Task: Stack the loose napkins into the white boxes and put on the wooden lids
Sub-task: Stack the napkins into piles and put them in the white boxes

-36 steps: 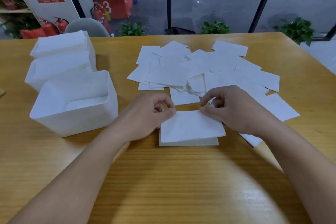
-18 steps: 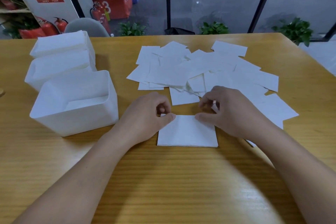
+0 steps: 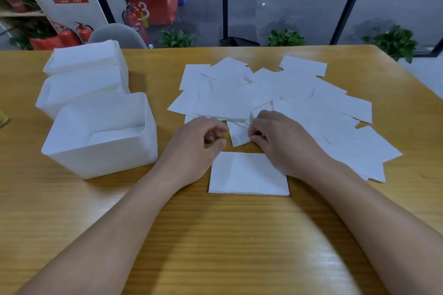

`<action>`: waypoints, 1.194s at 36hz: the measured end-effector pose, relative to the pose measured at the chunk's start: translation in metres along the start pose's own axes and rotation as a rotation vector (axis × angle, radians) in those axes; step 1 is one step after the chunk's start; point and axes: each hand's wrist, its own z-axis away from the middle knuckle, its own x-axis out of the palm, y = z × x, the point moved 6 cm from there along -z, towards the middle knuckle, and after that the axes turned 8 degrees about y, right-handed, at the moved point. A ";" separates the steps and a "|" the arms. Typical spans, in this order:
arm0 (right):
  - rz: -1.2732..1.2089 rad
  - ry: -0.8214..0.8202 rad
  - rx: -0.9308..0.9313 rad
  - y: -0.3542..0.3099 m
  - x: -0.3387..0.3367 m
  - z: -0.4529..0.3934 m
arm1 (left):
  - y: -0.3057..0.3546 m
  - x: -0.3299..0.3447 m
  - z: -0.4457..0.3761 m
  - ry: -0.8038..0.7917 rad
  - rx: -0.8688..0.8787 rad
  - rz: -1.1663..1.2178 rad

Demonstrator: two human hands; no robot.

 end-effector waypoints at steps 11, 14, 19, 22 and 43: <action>-0.420 -0.026 0.070 0.003 -0.038 0.020 | 0.011 0.002 0.001 -0.004 0.112 0.004; -0.384 -0.032 0.077 0.000 -0.037 0.019 | 0.012 0.003 0.001 0.010 0.112 0.022; -0.358 0.006 0.041 -0.012 -0.042 0.021 | 0.012 0.007 0.001 0.008 0.118 0.001; -0.401 0.042 0.027 -0.019 -0.049 0.021 | 0.009 0.008 0.000 0.021 0.108 -0.006; -0.741 0.141 0.114 -0.009 -0.052 0.021 | 0.031 -0.021 0.006 0.265 0.238 0.138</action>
